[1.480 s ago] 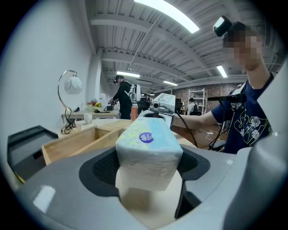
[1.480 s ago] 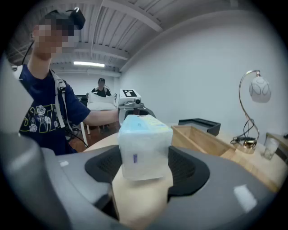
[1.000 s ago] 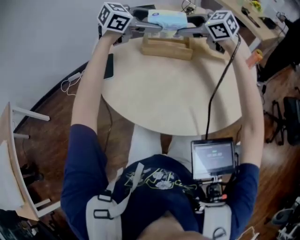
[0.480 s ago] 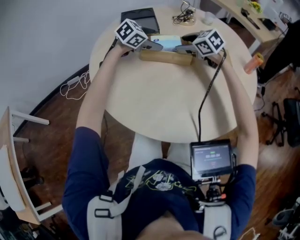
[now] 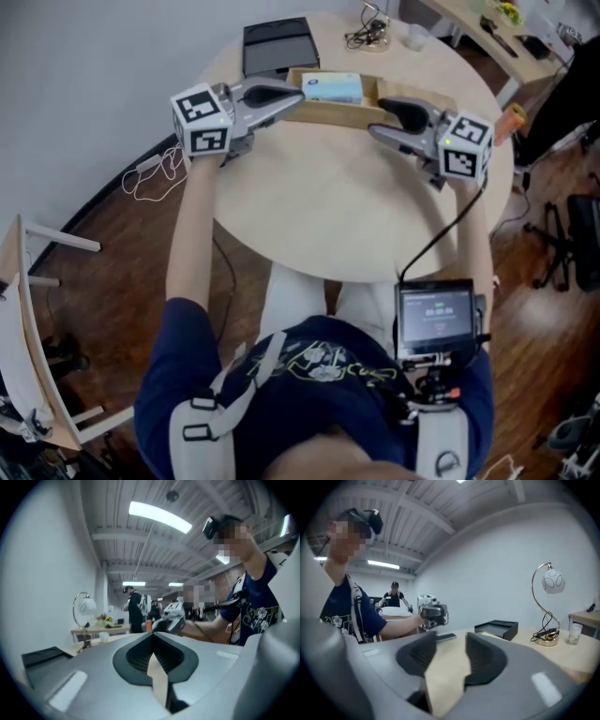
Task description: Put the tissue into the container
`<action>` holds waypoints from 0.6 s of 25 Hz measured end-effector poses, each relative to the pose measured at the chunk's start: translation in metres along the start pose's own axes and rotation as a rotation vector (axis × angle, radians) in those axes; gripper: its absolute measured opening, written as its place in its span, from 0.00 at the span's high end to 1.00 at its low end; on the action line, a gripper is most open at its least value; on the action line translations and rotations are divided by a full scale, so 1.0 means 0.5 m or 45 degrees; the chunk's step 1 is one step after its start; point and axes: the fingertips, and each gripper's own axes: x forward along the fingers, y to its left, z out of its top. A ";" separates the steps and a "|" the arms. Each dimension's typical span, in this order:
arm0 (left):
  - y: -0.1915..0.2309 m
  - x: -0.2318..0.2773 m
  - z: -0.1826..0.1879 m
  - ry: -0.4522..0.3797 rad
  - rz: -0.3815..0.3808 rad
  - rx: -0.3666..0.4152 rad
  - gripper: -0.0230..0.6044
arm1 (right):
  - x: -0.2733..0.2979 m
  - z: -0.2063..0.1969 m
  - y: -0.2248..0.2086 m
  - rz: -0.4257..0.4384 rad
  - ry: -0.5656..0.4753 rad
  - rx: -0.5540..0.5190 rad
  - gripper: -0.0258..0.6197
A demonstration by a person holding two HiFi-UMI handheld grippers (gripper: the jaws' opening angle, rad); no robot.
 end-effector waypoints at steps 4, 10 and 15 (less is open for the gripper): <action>-0.154 -0.001 -0.011 -0.241 -0.027 -0.053 0.96 | -0.055 -0.031 0.069 -0.080 -0.275 0.046 0.96; -0.231 0.076 -0.124 -0.014 0.002 -0.047 0.96 | -0.027 -0.103 0.149 0.028 -0.195 0.059 0.96; -0.252 0.122 -0.178 0.014 -0.015 -0.075 0.96 | 0.012 -0.156 0.200 0.141 -0.102 0.144 0.96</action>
